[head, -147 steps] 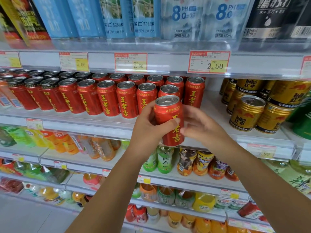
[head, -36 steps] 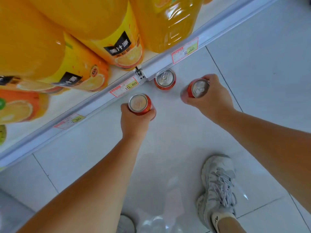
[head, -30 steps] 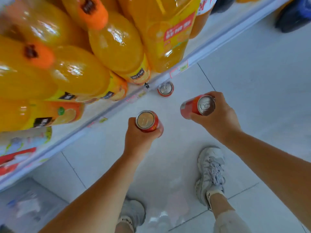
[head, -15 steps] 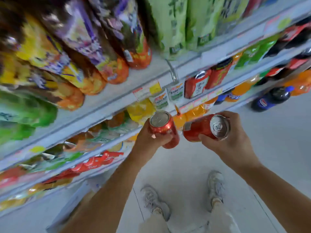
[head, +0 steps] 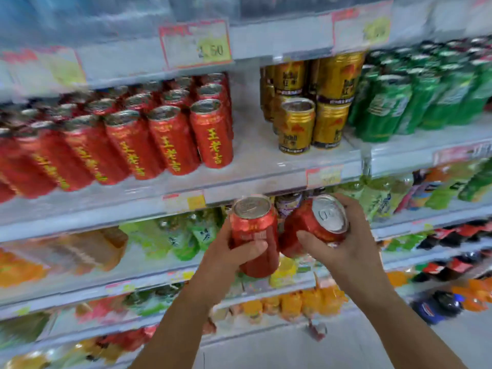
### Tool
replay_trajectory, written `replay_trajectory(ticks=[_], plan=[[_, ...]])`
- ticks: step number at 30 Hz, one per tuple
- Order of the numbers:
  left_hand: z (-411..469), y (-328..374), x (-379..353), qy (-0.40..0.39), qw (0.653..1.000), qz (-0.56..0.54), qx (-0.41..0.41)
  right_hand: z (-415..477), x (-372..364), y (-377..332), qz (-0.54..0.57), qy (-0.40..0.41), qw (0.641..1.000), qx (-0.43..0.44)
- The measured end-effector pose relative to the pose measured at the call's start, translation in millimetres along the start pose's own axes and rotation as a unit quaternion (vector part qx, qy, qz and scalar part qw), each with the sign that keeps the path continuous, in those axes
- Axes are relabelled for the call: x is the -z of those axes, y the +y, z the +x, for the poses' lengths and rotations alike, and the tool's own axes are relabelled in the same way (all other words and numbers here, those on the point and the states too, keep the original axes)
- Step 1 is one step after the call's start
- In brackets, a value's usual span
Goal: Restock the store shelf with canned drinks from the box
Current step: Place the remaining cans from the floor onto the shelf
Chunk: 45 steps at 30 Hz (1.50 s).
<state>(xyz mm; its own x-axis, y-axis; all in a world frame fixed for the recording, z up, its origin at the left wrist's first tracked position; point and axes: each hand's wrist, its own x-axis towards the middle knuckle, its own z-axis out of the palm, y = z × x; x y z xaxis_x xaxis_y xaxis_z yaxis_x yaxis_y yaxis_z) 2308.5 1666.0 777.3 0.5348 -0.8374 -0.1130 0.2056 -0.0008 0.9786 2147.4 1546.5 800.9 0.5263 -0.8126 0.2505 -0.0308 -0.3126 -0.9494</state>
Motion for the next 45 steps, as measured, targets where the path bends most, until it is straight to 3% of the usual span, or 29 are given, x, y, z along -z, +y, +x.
replay_trajectory(ticks=[10,21,30,36,45], plan=[[0.0,60.5,34.4,-0.028,0.994,-0.017,-0.103,34.3,-61.4,-59.7,0.007,0.015,0.998,0.063],[19.7,81.7,34.5,0.193,0.949,0.048,-0.244,130.0,-64.9,-77.4,-0.088,0.033,0.992,0.086],[30.3,84.6,52.3,0.240,0.932,0.117,-0.245,154.2,-87.6,-67.2,-0.268,0.045,0.959,0.083],[37.1,84.9,63.3,0.238,0.936,0.127,-0.228,145.0,-89.7,-48.3,-0.172,-0.004,0.985,0.018],[42.3,81.6,68.1,0.250,0.928,0.156,-0.228,165.5,-95.0,-44.3,-0.201,-0.037,0.979,0.022]])
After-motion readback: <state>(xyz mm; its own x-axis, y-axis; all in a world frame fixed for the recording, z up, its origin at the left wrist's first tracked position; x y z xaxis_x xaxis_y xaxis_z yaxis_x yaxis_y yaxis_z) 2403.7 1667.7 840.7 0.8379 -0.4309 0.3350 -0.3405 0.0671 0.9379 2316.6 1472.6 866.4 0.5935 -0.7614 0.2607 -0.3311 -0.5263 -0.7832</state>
